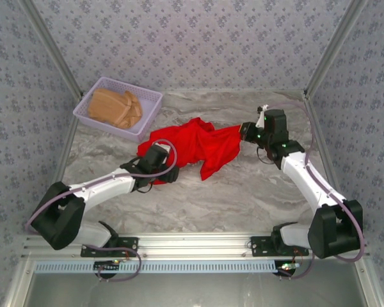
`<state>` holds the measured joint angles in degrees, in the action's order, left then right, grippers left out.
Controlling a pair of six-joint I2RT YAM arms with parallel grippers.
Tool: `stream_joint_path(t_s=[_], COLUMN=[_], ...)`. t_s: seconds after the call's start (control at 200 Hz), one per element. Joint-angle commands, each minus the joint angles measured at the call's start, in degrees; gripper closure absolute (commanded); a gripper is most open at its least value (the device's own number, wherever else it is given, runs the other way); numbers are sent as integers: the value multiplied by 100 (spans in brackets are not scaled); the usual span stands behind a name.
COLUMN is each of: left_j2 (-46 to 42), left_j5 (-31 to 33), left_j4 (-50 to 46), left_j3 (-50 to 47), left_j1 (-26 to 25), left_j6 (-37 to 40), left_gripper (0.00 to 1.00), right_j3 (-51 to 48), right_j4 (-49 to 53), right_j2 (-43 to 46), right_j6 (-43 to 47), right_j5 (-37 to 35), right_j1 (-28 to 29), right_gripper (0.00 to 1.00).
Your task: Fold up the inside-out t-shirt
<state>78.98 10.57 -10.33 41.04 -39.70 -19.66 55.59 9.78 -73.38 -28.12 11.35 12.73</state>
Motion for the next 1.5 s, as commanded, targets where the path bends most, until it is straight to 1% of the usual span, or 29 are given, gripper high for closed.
stream_joint_path(t_s=[0.0, 0.05, 0.09, 0.185, 0.26, 0.295, 0.31, 0.315, 0.4, 0.5, 0.575, 0.645, 0.695, 0.739, 0.904, 0.984, 1.074, 1.214, 1.379, 1.494], left_j2=[382, 671, 913, 1336, 1402, 1373, 1342, 1332, 1026, 369, -233, -747, -1018, -1202, -1503, -1578, -1475, -863, 235, 1173], left_j5=[396, 287, 249, 440, 547, 551, 570, 583, 956, 1087, 951, 615, 409, 332, 369, 398, 374, 281, -67, -149], left_j4=[-275, -217, -142, -136, -154, -195, -223, -232, -387, -448, -347, -226, -207, -215, -476, -463, -356, -205, -375, -618], left_j3=[-6, 169, 330, 725, 1010, 1201, 1297, 1326, 1884, 2492, 2777, 2949, 3074, 3189, 3574, 3564, 3557, 3942, 5068, 5945], left_j1=[25, 31, 31, 35, 55, 74, 76, 81, 92, 263, 541, 893, 1117, 1212, 1237, 1242, 1268, 1316, 1463, 1548], left_j6=[-171, -111, -62, 73, 207, 299, 342, 363, 652, 1000, 1129, 1077, 1018, 1042, 1268, 1329, 1379, 1432, 1410, 1437], left_gripper=[16, 22, 32, 55, 77, 94, 99, 100, 100, 100, 100, 100, 100, 100, 100, 100, 100, 100, 100, 100], right_j3=[522, 649, 704, 734, 819, 870, 901, 910, 1215, 1915, 2386, 2734, 2966, 3120, 3335, 3318, 3335, 3494, 4140, 4190], right_j4=[768, 749, 628, 389, 448, 519, 545, 557, 825, 1316, 1668, 1874, 2017, 2078, 2146, 2104, 2090, 1942, 1905, 1860], right_j2=[-339, -525, -594, -477, -70, 180, 289, 325, 911, 1477, 1711, 1795, 1797, 1800, 1897, 1993, 1996, 1805, 1459, 1366], right_j6=[735, 729, 722, 394, 307, 311, 309, 308, 384, 701, 1047, 1291, 1390, 1443, 1476, 1476, 1535, 1555, 1542, 1275], right_j5=[-568, -460, -205, 505, 692, 668, 654, 647, 498, 73, -415, -729, -765, -777, -707, -687, -715, -731, -822, -597], right_j1=[-35, -34, -34, -127, -286, -357, -371, -374, -405, -419, -450, -487, -499, -505, -505, -508, -500, -500, -504, -399], right_gripper=[100, 100, 100, 100, 100, 100, 100, 100, 100, 100, 100, 100, 100, 100, 100, 100, 100, 100, 100, 100])
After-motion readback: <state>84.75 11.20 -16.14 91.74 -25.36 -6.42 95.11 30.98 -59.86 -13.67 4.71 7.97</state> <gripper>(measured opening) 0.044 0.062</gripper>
